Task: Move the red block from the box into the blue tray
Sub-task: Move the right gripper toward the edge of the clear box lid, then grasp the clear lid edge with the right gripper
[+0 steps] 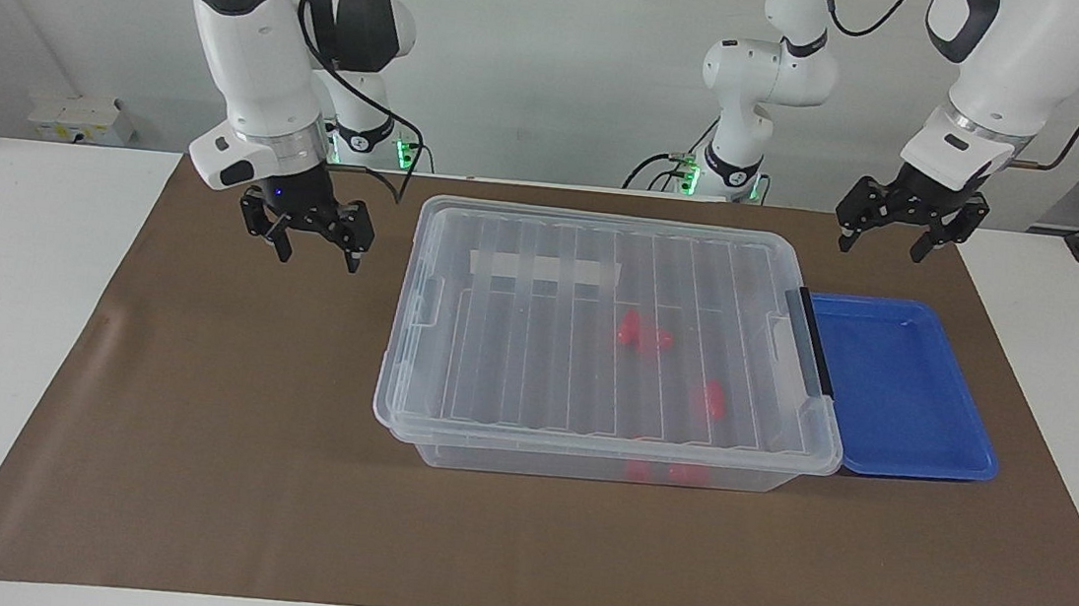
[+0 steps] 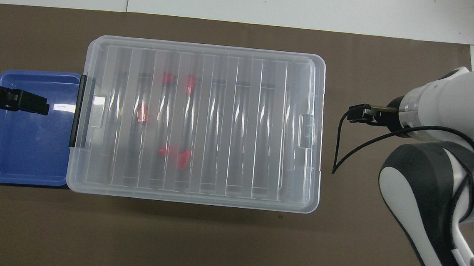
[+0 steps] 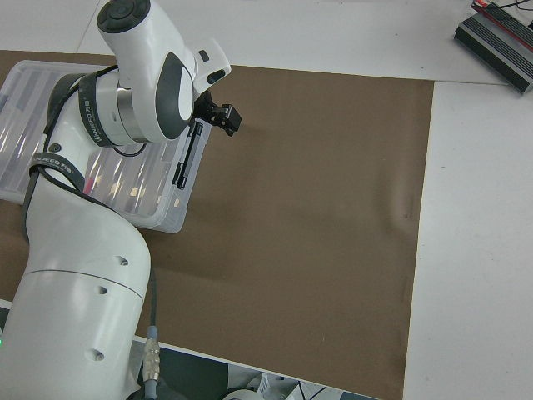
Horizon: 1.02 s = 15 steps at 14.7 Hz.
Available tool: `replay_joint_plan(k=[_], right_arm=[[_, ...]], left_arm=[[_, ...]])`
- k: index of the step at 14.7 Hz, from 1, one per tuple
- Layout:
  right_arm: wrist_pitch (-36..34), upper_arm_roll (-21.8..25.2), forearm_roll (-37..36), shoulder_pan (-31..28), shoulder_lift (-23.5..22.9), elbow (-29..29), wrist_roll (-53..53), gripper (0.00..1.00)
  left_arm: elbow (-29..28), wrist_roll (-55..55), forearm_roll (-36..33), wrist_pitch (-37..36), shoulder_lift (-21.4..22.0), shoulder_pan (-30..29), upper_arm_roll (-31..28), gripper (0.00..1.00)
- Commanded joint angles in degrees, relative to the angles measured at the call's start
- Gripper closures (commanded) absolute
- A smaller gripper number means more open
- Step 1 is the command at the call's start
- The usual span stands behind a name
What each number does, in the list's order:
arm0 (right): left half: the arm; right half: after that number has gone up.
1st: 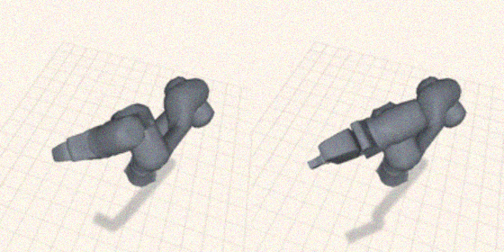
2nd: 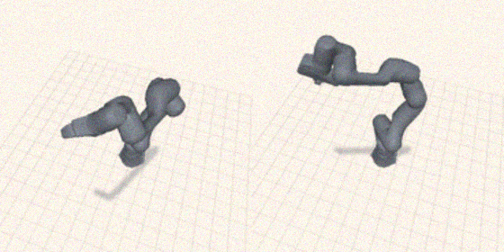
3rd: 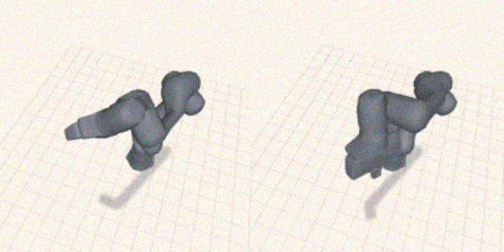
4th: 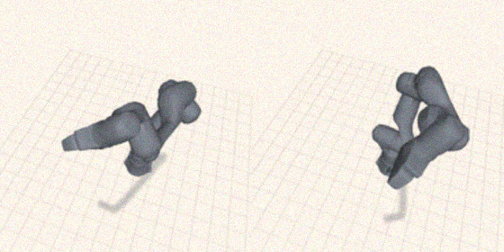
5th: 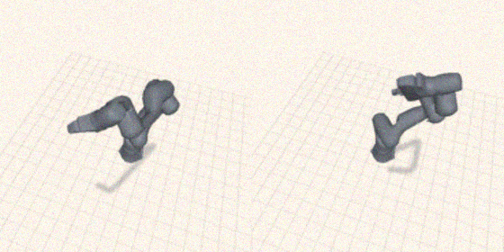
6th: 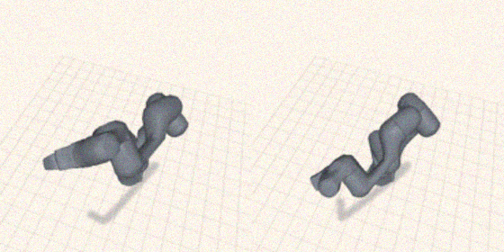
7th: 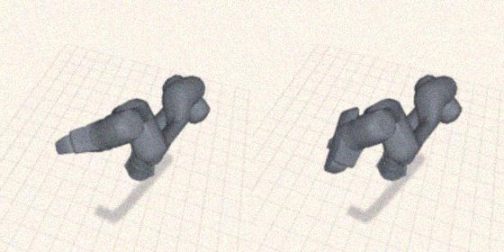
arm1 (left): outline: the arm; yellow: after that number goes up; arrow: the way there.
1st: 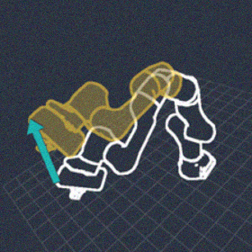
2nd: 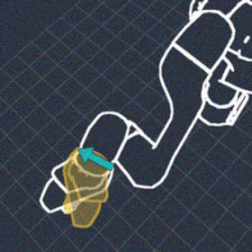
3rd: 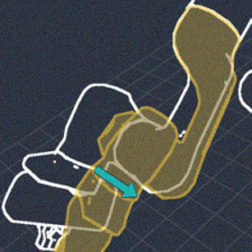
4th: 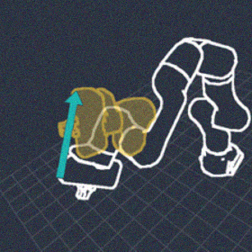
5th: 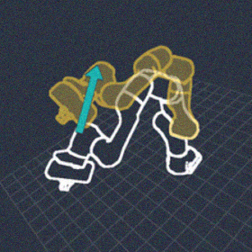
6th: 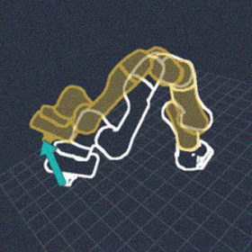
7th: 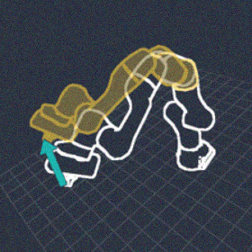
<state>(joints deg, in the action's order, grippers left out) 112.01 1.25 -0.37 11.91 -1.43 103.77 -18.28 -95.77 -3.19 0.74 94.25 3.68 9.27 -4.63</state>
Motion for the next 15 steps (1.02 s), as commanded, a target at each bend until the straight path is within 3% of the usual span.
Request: replay_joint_plan(k=[1, 8, 15], right_arm=[[3.29, -0.02, 0.28, 1.01, -1.9, 0.38, -1.66, 0.03], [6.38, -0.1, 0.37, 4.79, -5.95, -0.15, -4.04, 0.02], [4.62, -0.11, 0.46, 6.29, -5.78, 0.73, -4.66, 0.02]], left_arm=[[-1.52, 0.56, 0.22, -0.39, 1.59, 0.05, -0.21, 0.0], [-1.52, 0.56, 0.22, -0.39, 1.59, 0.05, -0.21, 0.0], [-1.61, 0.56, 0.31, -0.39, 1.59, 0.05, -0.21, 0.0]])
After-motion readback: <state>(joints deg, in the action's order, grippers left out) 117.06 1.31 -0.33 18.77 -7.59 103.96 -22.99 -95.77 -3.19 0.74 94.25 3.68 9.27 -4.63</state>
